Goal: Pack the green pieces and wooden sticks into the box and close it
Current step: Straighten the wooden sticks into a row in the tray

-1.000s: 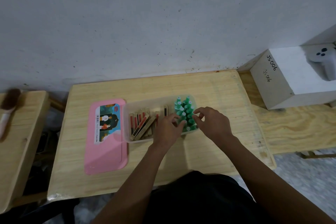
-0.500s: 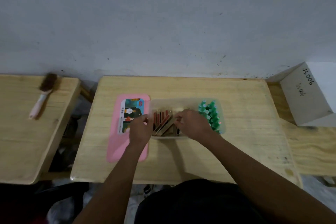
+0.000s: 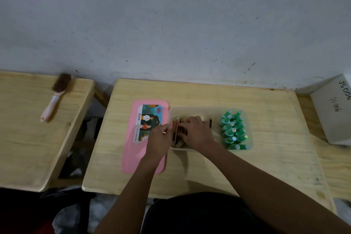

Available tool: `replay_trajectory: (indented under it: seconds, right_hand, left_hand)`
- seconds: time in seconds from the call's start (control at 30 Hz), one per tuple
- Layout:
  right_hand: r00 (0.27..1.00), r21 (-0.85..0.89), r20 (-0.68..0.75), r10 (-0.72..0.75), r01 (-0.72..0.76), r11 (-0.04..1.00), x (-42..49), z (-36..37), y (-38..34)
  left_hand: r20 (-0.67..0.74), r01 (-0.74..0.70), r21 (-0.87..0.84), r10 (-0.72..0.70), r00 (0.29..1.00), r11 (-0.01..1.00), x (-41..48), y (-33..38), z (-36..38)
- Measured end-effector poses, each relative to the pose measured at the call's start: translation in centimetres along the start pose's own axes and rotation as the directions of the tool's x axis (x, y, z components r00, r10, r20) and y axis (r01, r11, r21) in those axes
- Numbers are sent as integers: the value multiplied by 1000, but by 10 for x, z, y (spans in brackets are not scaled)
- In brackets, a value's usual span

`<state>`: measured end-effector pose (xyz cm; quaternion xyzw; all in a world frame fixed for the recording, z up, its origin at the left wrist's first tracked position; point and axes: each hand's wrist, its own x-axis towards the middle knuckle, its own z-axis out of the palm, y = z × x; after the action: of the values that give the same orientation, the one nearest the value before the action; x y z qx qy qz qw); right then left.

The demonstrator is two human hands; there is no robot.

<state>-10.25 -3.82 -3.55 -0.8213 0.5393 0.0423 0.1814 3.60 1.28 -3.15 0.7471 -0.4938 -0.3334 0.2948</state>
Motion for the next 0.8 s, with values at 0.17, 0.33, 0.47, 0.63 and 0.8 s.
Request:
replay_trajectory:
  seconds: [0.17, 0.33, 0.47, 0.63, 0.8]
  right_hand:
    - [996, -39, 68, -54, 56, 998, 3, 3, -1]
    - [998, 15, 46, 41, -42, 999, 0, -18, 17]
    - [957, -49, 281, -76, 93, 994, -7, -26, 38]
    - [965, -168, 226, -130, 170, 971, -2, -29, 39]
    - [958, 169, 253, -136, 95, 981, -4, -41, 47]
  left_hand:
    - [-14, -10, -14, 10, 1000, 1000, 1, -5, 3]
    - [-30, -13, 0, 13, 999, 1000, 0, -3, 2]
    - [-36, -15, -2, 15, 999, 1000, -1, -2, 3]
    - [-44, -4, -12, 3, 999, 1000, -1, -2, 4]
    - [-58, -1, -30, -1, 998, 1000, -1, -1, 7]
